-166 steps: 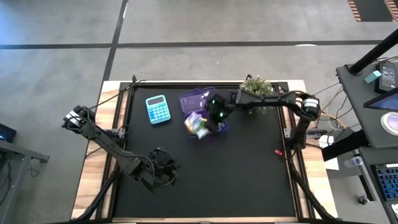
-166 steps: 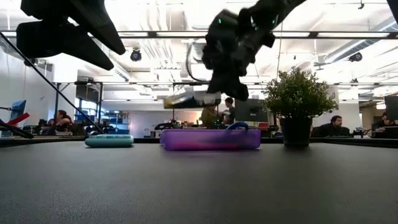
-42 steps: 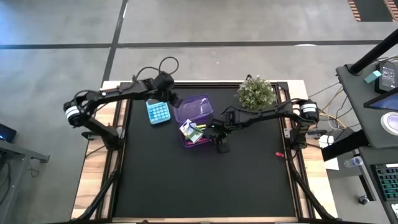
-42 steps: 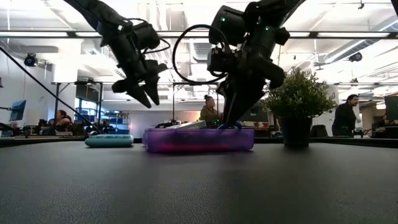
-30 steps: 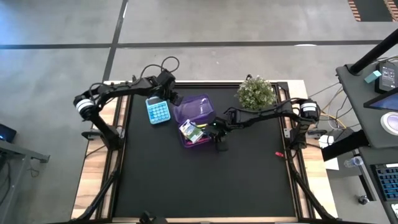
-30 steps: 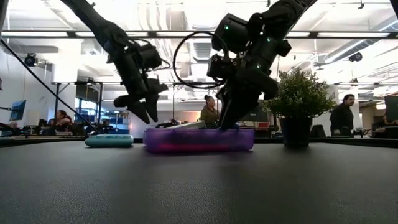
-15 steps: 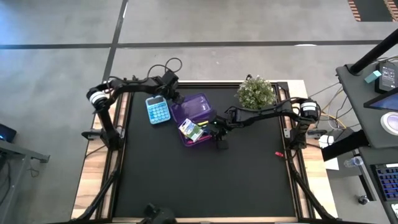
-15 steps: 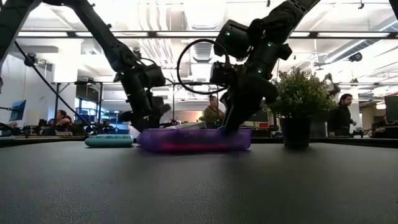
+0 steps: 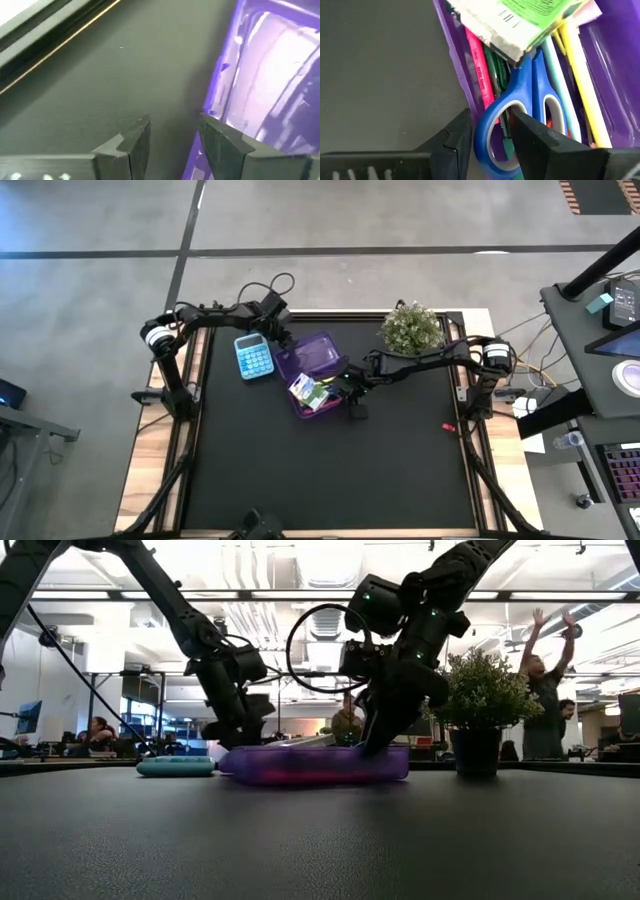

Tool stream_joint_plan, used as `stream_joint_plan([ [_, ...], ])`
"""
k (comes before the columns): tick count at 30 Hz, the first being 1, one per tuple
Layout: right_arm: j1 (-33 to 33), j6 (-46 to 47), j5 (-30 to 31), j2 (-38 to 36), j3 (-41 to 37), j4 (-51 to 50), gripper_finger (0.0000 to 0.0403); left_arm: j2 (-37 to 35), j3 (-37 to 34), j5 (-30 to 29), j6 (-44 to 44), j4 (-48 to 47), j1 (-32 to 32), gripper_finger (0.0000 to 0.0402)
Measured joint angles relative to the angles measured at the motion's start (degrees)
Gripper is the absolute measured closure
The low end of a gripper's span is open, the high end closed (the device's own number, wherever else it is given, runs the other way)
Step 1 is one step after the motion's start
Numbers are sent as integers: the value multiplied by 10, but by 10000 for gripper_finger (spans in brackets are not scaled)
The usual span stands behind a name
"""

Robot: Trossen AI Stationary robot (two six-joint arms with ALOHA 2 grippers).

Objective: Pack school essentials
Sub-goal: Close the purple supply box

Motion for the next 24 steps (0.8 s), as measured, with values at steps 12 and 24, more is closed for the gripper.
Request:
stream_joint_plan([
  [12, -31, 0, 5, 0, -3, 0, 284, -17, 13, 72, 7, 0, -1, 252],
  [24, -37, -1, 10, 0, -4, -5, 284, -18, 22, 86, 13, -2, 0, 252],
])
